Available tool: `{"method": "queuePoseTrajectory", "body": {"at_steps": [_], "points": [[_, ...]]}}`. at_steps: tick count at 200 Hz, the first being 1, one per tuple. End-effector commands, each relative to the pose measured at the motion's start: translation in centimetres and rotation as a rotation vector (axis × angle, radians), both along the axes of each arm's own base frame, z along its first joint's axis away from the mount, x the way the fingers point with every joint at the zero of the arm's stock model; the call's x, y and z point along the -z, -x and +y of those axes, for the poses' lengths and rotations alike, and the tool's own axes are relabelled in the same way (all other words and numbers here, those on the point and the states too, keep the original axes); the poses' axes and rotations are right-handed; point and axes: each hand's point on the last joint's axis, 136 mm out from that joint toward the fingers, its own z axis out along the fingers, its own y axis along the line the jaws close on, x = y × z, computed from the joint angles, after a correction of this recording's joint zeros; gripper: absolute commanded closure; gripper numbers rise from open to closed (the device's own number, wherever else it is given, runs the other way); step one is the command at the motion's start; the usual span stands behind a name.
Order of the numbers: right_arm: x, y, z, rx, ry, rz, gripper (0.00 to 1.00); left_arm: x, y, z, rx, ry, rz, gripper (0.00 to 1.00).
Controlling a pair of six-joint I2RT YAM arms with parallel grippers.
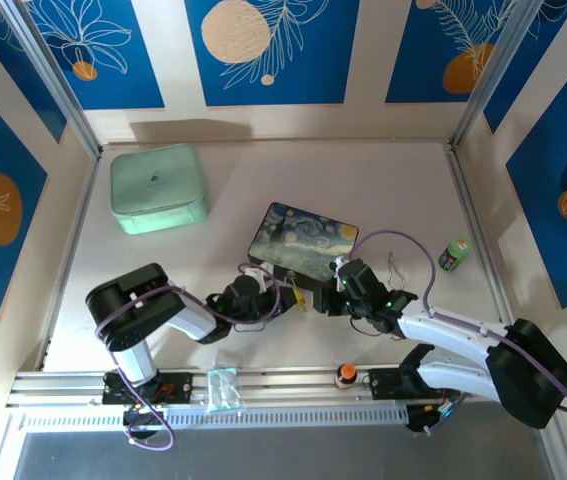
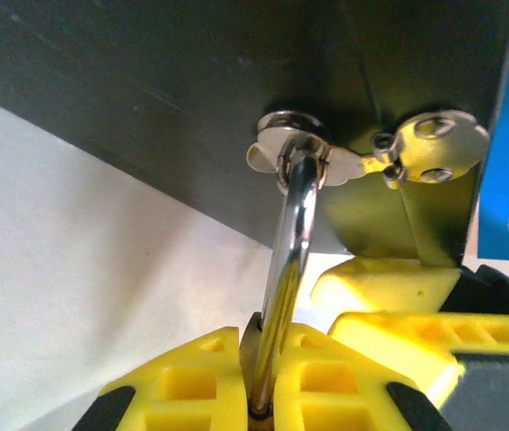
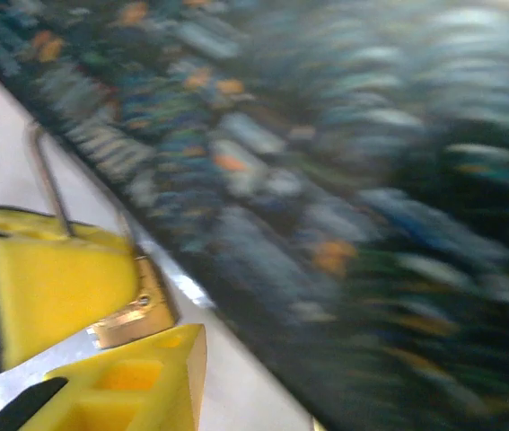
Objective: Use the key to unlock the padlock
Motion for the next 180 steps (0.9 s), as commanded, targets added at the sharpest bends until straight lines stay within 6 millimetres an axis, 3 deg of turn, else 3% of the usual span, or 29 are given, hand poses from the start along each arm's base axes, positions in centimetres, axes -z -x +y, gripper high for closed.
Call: {"method": "queuePoseTrajectory", "body": {"at_steps": [1, 71, 117, 180], "points": [[0.4, -0.8, -0.7, 0.066, 0.069, -0.005, 0.65, 3.1, 0.6, 2.6, 0.025, -0.142, 0.032, 1.0], [0.7, -1.1, 0.0, 0.062, 0.12, -0.014, 0.65, 5.6, 0.2, 5.3, 0.053, -0.399, 0.0, 0.88], [0.9, -1.0, 0.0, 0.066, 0.123, -0.009, 0.66, 5.7, -0.7, 5.8, 0.061, -0.498, -0.042, 0.73], [1.2, -0.8, -0.2, 0.069, 0.135, -0.008, 0.66, 4.9, -0.3, 6.8, 0.074, -0.617, -0.104, 0.76]]}}
